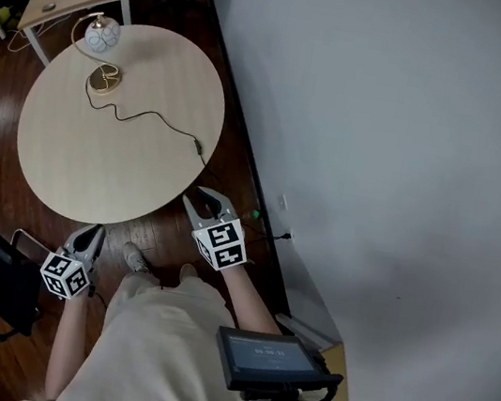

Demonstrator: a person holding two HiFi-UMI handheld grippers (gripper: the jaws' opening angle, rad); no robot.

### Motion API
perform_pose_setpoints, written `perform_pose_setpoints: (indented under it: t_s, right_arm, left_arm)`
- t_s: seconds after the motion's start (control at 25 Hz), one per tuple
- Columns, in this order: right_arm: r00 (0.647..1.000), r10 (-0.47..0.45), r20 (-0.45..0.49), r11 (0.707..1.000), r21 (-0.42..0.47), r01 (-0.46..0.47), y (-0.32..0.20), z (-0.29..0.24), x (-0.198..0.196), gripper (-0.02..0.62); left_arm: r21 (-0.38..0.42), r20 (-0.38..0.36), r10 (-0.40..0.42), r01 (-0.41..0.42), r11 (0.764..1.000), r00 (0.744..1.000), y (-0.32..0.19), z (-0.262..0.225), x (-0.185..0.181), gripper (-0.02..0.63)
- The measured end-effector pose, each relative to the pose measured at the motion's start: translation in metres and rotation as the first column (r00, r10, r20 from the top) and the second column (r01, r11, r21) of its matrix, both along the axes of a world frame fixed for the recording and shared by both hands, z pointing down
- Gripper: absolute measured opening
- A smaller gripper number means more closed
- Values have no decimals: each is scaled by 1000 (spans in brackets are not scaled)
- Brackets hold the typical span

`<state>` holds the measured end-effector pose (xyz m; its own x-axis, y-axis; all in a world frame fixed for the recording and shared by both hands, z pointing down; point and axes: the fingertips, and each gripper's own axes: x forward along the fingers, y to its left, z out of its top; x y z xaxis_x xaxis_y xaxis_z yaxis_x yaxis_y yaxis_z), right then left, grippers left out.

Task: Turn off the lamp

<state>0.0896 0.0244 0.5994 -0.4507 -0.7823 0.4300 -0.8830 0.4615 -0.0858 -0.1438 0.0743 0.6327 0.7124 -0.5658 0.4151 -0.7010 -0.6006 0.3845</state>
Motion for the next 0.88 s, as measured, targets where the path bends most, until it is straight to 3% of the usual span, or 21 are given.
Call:
perform_pose_setpoints:
  t_s: [0.2,0.4,0.88]
  right_arm:
    - [1000,4,4,1000,-21,-4,32,6,44,112]
    - [999,-22,-23,998,-51,21,53,7,62,112]
    - [994,-98,37,995,-4,99,74,-21,38,106]
  left_arm:
    - [3,10,-11,11,1000,1000,39,0,33,-12]
    - [-17,21,-30,30,999,999,78,6,46,-12]
    - [10,66,-49,49,999,997,93,-10,46,-12]
